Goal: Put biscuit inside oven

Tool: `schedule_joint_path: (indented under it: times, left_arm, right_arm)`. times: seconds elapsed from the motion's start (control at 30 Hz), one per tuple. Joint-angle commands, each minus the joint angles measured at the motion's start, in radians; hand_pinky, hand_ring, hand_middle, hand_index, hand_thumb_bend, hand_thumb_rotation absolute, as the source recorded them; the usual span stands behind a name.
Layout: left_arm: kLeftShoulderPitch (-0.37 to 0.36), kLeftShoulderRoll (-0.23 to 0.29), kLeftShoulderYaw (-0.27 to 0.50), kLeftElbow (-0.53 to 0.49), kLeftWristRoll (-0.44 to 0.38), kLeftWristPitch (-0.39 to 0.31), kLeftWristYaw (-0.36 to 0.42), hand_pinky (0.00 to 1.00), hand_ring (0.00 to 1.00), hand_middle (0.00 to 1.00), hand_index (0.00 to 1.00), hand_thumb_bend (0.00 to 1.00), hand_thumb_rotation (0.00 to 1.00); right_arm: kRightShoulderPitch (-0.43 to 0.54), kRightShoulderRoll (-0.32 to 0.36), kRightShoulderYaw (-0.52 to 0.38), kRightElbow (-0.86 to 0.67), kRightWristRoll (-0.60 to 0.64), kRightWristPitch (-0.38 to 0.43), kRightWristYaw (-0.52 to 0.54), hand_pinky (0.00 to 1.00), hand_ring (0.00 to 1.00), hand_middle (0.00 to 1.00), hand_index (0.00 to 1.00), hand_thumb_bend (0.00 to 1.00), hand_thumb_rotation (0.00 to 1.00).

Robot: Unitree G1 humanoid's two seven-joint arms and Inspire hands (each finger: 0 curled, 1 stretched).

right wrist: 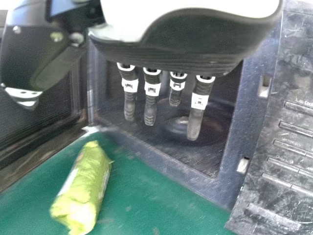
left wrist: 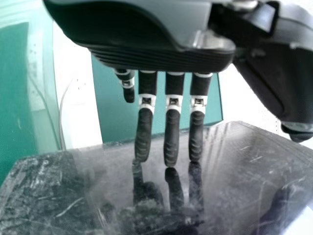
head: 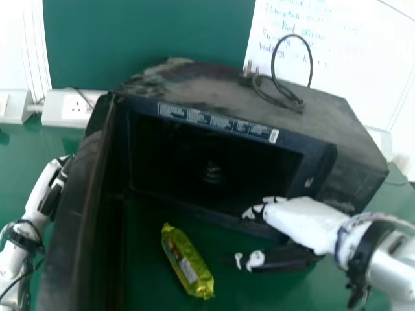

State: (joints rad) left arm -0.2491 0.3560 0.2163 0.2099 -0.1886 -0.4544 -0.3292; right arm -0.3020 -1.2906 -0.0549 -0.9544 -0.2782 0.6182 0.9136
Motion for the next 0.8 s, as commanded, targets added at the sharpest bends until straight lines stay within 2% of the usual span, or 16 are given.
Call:
schedule_joint_path:
  times: [0.0, 0.1, 0.2, 0.27, 0.37, 0.47, 0.57, 0.77]
  left_arm:
    - [-0.002, -0.010, -0.010, -0.008, 0.007, -0.004, 0.000, 0.29, 0.36, 0.45, 0.48, 0.51, 0.05]
    - [0.003, -0.011, -0.011, -0.022, 0.000, 0.004, -0.003, 0.29, 0.36, 0.45, 0.48, 0.51, 0.05]
    - [0.004, -0.011, -0.012, -0.032, -0.001, 0.013, -0.003, 0.29, 0.36, 0.45, 0.48, 0.51, 0.05]
    - [0.004, -0.009, -0.011, -0.035, 0.006, 0.013, 0.001, 0.29, 0.36, 0.46, 0.48, 0.51, 0.05]
    - [0.004, -0.009, -0.009, -0.032, 0.006, 0.013, 0.000, 0.29, 0.36, 0.46, 0.48, 0.51, 0.05]
    - [0.003, -0.013, -0.008, -0.034, -0.002, 0.020, 0.000, 0.29, 0.36, 0.45, 0.48, 0.51, 0.05]
    - [-0.001, -0.012, -0.008, -0.026, -0.004, 0.011, -0.006, 0.29, 0.36, 0.45, 0.48, 0.51, 0.05]
    - [0.000, -0.014, -0.008, -0.029, -0.003, 0.012, -0.005, 0.29, 0.36, 0.45, 0.48, 0.51, 0.05]
  right_arm:
    - [-0.011, 0.036, 0.096, -0.037, -0.072, 0.077, -0.028, 0.70, 0.84, 0.87, 0.92, 0.93, 0.73]
    - [-0.050, 0.075, 0.248, -0.060, -0.218, 0.184, -0.025, 0.71, 0.85, 0.88, 0.94, 0.94, 0.73]
    - [-0.103, 0.142, 0.391, -0.058, -0.371, 0.265, 0.006, 0.76, 0.87, 0.91, 0.94, 0.94, 0.72]
    - [-0.127, 0.200, 0.470, -0.051, -0.478, 0.297, 0.034, 0.77, 0.87, 0.92, 0.94, 0.92, 0.70]
    - [-0.121, 0.303, 0.547, -0.041, -0.641, 0.302, 0.071, 0.76, 0.86, 0.91, 0.94, 0.89, 0.69]
    - [-0.078, 0.417, 0.584, -0.025, -0.776, 0.270, 0.104, 0.75, 0.87, 0.91, 0.94, 0.89, 0.68]
    - [-0.023, 0.509, 0.595, -0.018, -0.887, 0.200, 0.136, 0.71, 0.86, 0.90, 0.93, 0.89, 0.66]
    - [0.051, 0.683, 0.557, -0.008, -1.065, 0.038, 0.242, 0.65, 0.81, 0.87, 0.92, 0.88, 0.67]
